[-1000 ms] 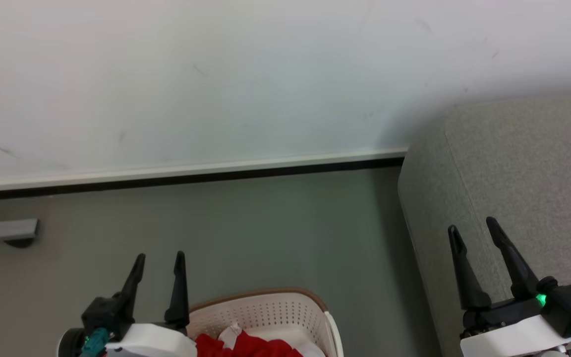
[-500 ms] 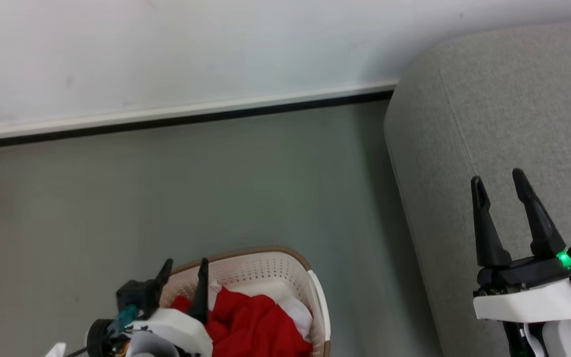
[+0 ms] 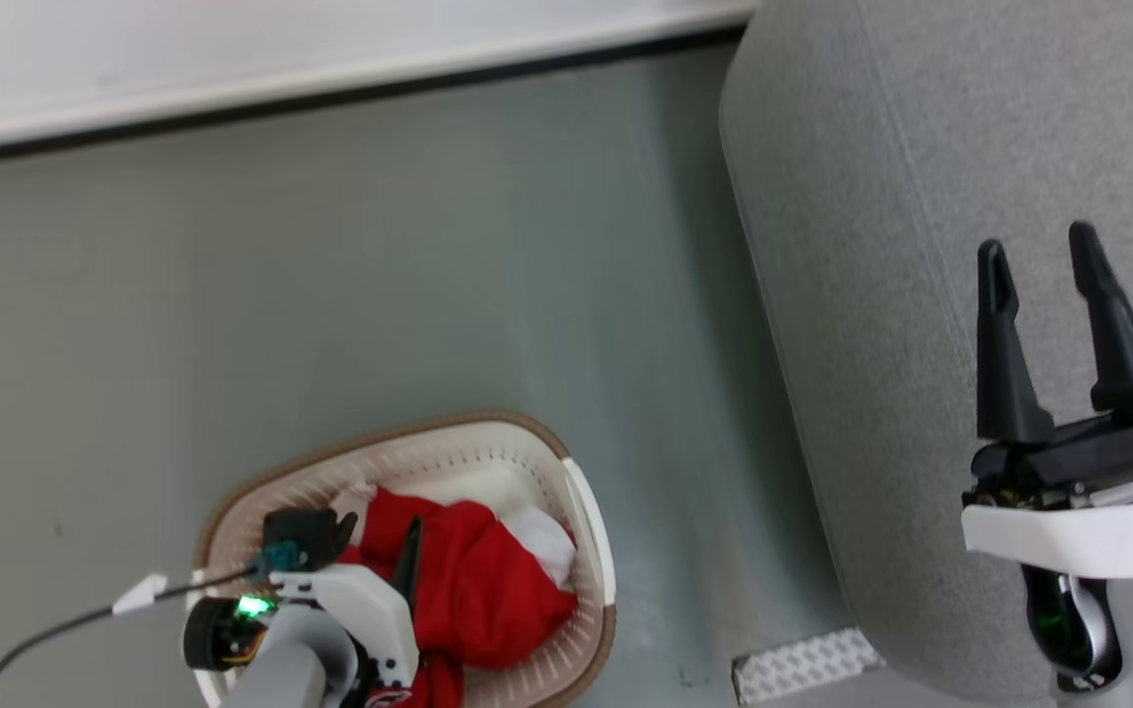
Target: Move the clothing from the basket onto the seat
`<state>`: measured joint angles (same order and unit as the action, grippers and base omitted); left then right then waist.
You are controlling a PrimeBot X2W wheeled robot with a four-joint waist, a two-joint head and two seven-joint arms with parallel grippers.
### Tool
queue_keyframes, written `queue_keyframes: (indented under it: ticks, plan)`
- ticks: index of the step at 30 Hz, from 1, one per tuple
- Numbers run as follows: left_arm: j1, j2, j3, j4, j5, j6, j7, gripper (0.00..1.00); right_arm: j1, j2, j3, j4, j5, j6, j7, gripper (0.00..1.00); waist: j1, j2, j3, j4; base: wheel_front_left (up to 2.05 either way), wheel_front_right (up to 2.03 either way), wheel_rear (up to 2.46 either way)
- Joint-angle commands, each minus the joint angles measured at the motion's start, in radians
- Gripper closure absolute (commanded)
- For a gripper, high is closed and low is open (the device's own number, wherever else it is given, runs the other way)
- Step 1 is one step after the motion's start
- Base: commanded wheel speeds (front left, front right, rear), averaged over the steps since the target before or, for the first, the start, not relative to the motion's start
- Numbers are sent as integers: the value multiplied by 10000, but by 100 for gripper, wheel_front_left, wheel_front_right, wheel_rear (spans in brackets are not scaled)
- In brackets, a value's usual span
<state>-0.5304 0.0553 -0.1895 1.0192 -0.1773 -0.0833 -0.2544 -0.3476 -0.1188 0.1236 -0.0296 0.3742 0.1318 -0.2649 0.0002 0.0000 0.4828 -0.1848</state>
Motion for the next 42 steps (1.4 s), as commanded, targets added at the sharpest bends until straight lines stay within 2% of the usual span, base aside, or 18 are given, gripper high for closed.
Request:
queue_keyframes:
  ticks: [1,6,11,19,25,30,42]
  plan:
    - [-420,153,-81,454,82,-82,168,0,-265,43,-74,-126,87,-21,10,0,-2,0,666,-276,0,0,0]
    - [-1226,251,-338,1632,184,-194,751,0,-701,60,-330,-422,35,-21,10,0,-2,0,1467,-525,0,0,0]
    - [-1826,543,-601,2224,322,-213,1123,0,-1080,91,-488,-772,88,-21,9,0,-2,0,2207,-813,0,0,0]
    - [-2451,946,-1001,2547,664,-109,1970,0,-1475,271,-421,-1126,175,-21,9,0,-2,0,3204,-1236,0,0,0]
    - [-3003,1285,-1007,2630,592,187,2748,0,-1710,451,-276,-1289,209,-21,10,0,-2,0,4026,-1541,0,0,0]
    - [-3330,1500,-1468,2668,926,88,3378,0,-1868,563,-243,-1358,247,-21,10,0,-2,0,4559,-1740,0,0,0]
    - [-3362,1472,-1778,2705,824,7,4509,0,-2031,662,-187,-1287,185,-21,9,0,-2,0,4715,-1762,0,0,0]
